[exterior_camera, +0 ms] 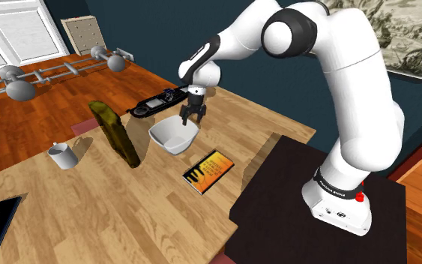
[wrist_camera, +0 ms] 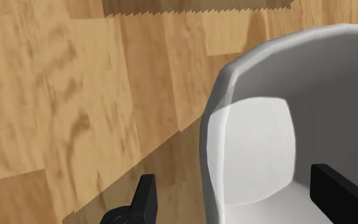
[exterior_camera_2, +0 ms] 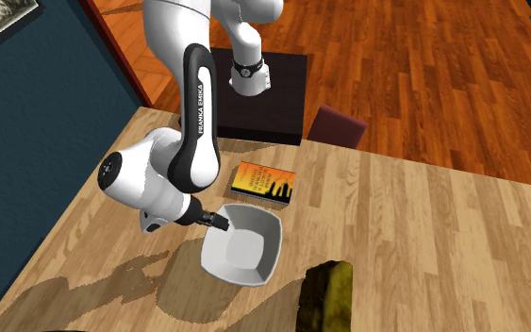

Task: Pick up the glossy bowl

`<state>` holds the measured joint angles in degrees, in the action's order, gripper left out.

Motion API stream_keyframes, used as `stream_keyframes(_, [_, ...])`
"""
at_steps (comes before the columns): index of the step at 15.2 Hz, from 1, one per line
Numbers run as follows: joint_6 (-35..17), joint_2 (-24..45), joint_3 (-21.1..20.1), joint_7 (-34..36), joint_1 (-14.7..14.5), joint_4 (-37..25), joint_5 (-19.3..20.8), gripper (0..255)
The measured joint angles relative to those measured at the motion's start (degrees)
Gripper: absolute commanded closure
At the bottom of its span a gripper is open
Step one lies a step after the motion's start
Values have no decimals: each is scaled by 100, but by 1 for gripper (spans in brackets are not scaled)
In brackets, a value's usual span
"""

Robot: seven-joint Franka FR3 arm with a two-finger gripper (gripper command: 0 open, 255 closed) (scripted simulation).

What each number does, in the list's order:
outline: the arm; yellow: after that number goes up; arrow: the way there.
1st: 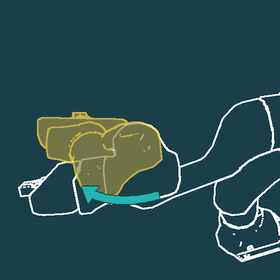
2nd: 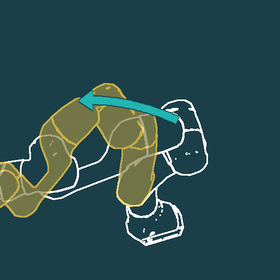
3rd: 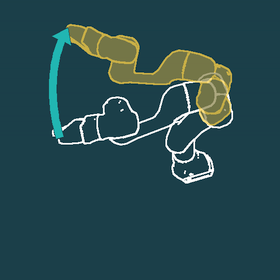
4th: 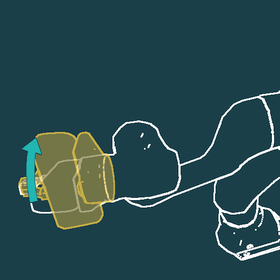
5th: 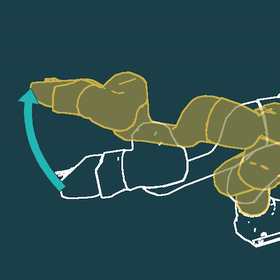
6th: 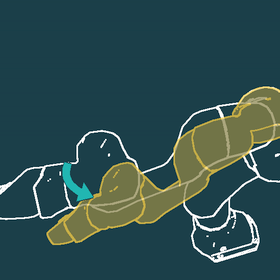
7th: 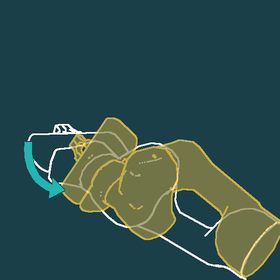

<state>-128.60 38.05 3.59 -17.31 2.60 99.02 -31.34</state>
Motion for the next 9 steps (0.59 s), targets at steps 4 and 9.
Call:
stream_keyframes(4, [-165,242,-42,-96,23,-62,-67,0])
stream_keyframes(9, [-196,273,-52,-107,21,-69,-80,255])
